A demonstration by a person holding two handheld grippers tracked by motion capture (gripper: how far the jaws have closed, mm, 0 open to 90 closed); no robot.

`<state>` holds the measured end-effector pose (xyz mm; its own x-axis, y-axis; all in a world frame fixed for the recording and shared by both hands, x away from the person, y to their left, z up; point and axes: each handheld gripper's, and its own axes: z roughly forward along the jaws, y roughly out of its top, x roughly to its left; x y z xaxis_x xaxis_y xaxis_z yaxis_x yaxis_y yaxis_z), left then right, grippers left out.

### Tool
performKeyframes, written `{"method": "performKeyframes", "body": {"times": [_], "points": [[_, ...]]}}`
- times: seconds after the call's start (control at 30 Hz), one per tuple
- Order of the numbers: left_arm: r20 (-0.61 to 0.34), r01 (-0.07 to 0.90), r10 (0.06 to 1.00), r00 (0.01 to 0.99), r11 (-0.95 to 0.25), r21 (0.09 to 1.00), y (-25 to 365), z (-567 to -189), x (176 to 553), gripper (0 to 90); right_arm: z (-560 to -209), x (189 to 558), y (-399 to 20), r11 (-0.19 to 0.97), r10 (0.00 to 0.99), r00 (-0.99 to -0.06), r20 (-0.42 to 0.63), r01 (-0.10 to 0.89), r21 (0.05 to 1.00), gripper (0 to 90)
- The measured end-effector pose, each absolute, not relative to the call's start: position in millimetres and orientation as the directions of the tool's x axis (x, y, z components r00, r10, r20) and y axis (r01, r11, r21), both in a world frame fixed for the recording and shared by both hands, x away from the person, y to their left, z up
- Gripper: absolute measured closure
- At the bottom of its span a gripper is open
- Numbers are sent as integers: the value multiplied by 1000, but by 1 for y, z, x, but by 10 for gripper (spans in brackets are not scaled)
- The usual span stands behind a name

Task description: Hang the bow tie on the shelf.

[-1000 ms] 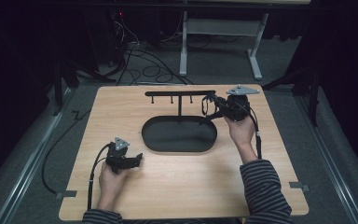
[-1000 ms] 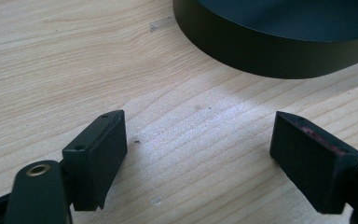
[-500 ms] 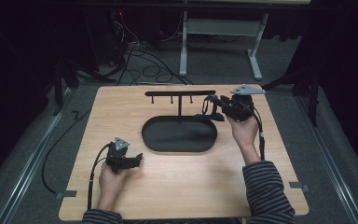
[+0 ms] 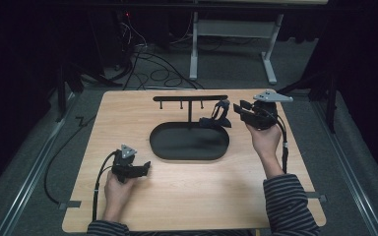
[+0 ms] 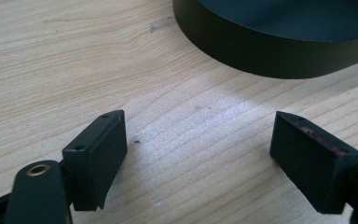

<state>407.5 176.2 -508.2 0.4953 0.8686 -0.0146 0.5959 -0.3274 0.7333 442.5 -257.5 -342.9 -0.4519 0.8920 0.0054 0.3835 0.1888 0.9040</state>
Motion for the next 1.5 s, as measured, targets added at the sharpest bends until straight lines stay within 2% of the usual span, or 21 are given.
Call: {"method": "performKeyframes", "body": {"times": [0.83,1.5], "points": [[-15,596,868,495,-327,733,176,-508,408,191,-338,412,-292,106,899,-432,70,371,923,604],[-15,596,868,495,-327,733,176,-508,408,191,-339,385,-314,70,907,-413,88,352,933,604]]}}
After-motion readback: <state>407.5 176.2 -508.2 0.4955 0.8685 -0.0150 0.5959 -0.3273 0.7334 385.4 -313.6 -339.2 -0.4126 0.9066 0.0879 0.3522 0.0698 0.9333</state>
